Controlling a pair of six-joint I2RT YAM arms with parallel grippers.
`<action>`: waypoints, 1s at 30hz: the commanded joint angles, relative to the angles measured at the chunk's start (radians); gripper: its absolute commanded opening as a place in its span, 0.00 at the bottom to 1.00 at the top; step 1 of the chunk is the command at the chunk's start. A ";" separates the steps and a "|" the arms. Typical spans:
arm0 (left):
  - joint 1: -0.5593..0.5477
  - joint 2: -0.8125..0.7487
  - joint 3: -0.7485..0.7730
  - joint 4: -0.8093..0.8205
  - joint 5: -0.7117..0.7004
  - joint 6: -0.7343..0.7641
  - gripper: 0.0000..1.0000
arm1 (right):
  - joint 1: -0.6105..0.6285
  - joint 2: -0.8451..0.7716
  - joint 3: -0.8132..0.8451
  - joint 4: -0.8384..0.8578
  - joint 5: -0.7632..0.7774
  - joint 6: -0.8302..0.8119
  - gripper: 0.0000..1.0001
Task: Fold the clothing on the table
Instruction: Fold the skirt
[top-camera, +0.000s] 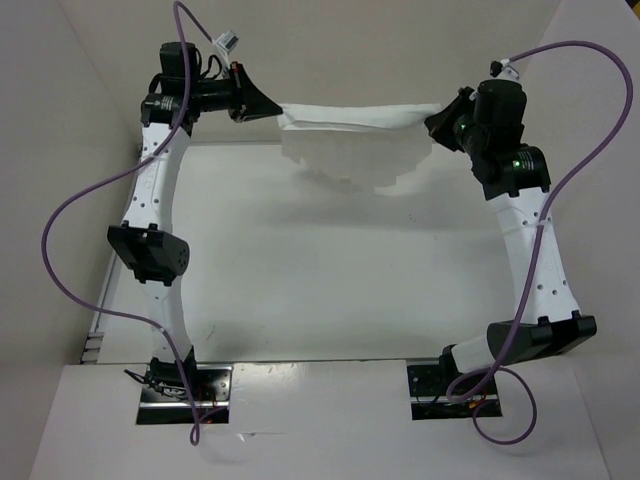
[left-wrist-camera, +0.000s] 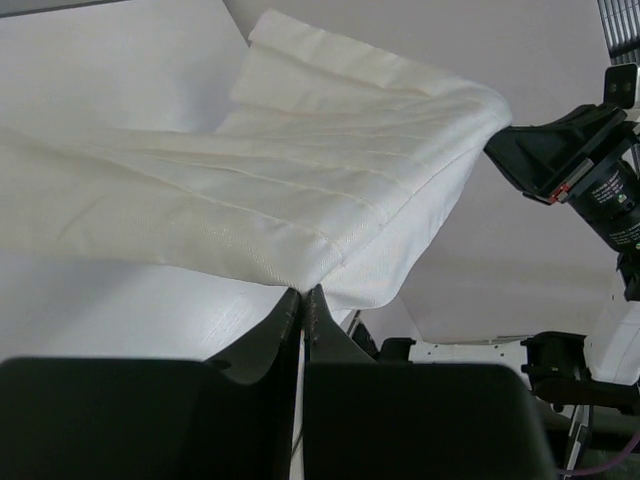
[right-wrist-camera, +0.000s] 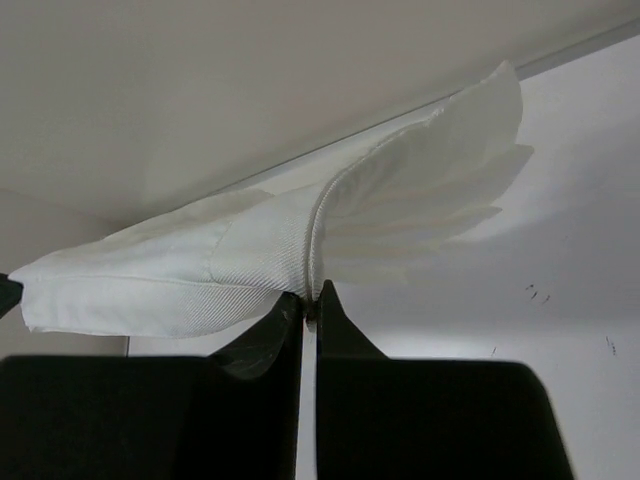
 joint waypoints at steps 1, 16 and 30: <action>0.078 -0.026 -0.026 -0.040 -0.062 0.057 0.00 | -0.041 -0.042 -0.034 0.048 0.139 -0.050 0.00; 0.059 -0.469 -0.466 0.194 0.084 0.066 0.00 | -0.029 -0.387 -0.224 0.003 -0.287 -0.134 0.00; 0.059 -0.729 -0.829 0.201 0.000 0.104 0.00 | -0.010 -0.523 -0.419 0.000 -0.369 -0.119 0.00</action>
